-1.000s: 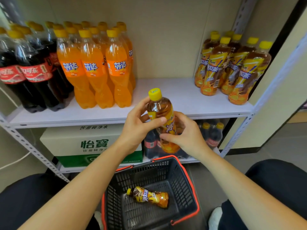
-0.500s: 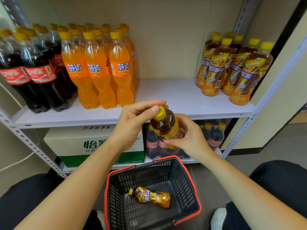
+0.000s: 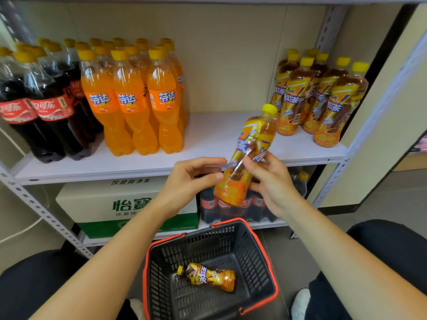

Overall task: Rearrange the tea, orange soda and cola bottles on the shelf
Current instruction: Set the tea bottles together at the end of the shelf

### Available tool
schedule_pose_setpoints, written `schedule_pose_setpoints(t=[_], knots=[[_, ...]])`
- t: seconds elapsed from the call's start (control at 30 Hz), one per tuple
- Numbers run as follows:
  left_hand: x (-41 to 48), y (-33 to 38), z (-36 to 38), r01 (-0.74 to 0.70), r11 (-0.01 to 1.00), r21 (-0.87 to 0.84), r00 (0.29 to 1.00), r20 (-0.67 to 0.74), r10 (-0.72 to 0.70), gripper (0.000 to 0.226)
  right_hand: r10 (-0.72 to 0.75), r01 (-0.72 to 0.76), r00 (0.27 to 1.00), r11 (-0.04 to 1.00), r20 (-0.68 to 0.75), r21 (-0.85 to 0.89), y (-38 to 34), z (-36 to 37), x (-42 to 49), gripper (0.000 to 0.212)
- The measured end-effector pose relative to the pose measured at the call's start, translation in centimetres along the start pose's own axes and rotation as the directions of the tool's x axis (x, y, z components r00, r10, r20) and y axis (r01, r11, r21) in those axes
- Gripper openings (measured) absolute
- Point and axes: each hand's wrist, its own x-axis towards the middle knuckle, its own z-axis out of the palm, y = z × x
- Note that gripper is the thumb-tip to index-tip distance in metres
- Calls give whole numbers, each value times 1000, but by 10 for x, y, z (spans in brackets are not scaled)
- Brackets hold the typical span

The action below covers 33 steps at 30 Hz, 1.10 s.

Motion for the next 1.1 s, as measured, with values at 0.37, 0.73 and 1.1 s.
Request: schedule_pose_setpoints(t=[0.37, 0.73, 1.1], knots=[[3, 4, 13, -63, 997, -48, 993, -100, 58, 41, 163, -216, 967, 933, 198, 288, -17, -9, 1, 40], [1, 3, 8, -123, 991, 54, 989, -73, 127, 61, 272, -316, 948, 872, 165, 375, -6, 3, -2, 39], [11, 0, 5, -187, 896, 402, 979, 147, 139, 50, 37, -37, 999, 999, 18, -18, -25, -18, 5, 61]])
